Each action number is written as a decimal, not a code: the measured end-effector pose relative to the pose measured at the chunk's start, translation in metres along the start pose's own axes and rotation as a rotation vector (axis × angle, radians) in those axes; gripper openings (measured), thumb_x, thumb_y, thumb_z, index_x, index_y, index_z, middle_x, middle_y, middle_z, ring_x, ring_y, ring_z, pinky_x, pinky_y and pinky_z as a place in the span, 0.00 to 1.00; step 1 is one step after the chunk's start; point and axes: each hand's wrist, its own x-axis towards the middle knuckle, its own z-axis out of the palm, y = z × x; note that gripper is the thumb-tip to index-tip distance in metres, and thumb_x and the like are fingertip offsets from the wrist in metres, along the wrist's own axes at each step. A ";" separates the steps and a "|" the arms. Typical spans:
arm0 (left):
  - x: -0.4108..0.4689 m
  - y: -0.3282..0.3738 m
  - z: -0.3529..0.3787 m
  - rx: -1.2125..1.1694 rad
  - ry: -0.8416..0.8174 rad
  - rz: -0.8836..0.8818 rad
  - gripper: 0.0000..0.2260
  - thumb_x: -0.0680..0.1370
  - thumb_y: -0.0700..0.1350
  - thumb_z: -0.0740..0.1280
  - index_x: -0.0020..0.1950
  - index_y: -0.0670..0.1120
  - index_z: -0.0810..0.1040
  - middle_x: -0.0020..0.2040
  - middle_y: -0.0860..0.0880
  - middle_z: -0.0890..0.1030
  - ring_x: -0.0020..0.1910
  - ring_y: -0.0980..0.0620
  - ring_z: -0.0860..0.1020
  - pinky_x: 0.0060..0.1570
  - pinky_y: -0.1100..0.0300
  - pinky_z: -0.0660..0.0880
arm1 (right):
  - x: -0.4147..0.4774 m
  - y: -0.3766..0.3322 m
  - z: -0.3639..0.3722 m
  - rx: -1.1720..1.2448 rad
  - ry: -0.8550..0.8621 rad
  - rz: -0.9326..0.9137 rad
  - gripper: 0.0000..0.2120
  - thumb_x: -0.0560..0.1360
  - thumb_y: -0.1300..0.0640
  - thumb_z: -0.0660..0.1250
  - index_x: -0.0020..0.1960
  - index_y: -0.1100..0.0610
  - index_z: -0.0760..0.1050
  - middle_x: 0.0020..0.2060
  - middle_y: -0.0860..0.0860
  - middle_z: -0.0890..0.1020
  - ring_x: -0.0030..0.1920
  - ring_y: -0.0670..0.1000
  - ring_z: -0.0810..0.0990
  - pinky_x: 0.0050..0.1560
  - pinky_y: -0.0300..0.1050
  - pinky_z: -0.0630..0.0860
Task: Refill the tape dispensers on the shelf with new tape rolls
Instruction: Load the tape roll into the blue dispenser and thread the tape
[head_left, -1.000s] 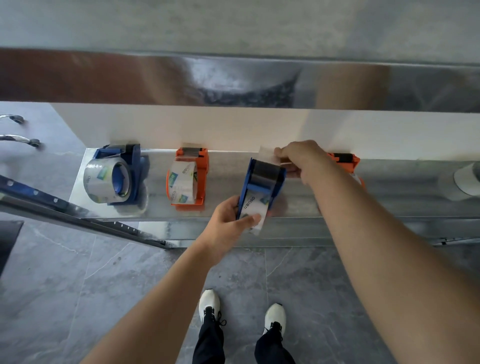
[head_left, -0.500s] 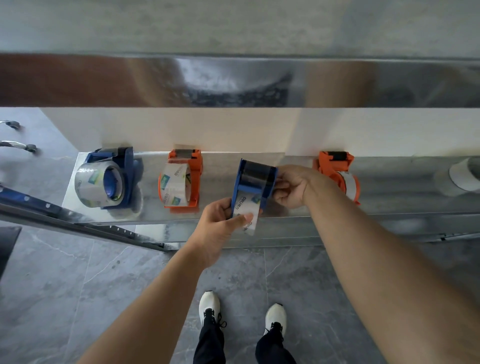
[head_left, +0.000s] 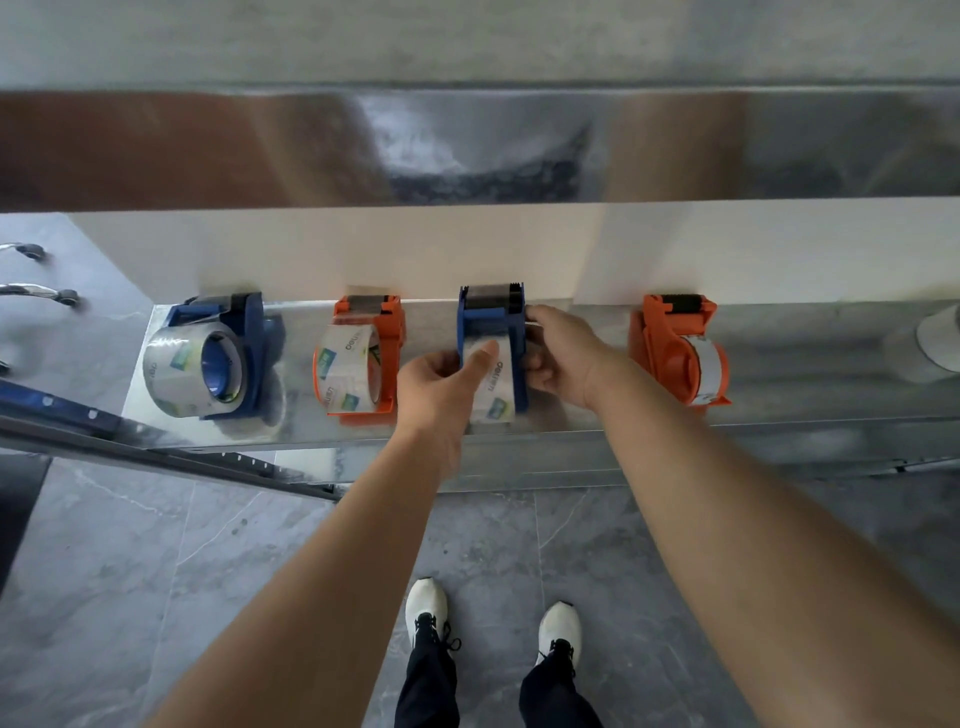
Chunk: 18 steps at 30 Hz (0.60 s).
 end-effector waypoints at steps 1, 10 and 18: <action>0.003 0.002 0.001 0.020 0.017 0.000 0.12 0.76 0.52 0.79 0.51 0.43 0.88 0.47 0.45 0.90 0.51 0.39 0.88 0.56 0.35 0.84 | 0.002 0.001 0.002 -0.045 0.013 -0.010 0.12 0.83 0.48 0.61 0.59 0.53 0.77 0.36 0.51 0.78 0.24 0.47 0.69 0.27 0.39 0.66; 0.010 0.020 0.016 0.078 0.095 -0.039 0.25 0.74 0.53 0.81 0.55 0.31 0.83 0.41 0.42 0.89 0.43 0.39 0.89 0.45 0.34 0.85 | 0.017 0.001 0.011 -0.391 0.197 -0.160 0.19 0.87 0.47 0.52 0.54 0.57 0.77 0.42 0.54 0.83 0.43 0.54 0.81 0.41 0.45 0.76; 0.019 0.029 0.019 0.104 0.115 -0.115 0.17 0.74 0.52 0.81 0.48 0.39 0.83 0.39 0.44 0.89 0.39 0.44 0.89 0.45 0.40 0.87 | 0.033 0.003 0.012 -0.641 0.270 -0.255 0.23 0.87 0.46 0.50 0.49 0.57 0.79 0.45 0.55 0.83 0.48 0.56 0.82 0.46 0.47 0.72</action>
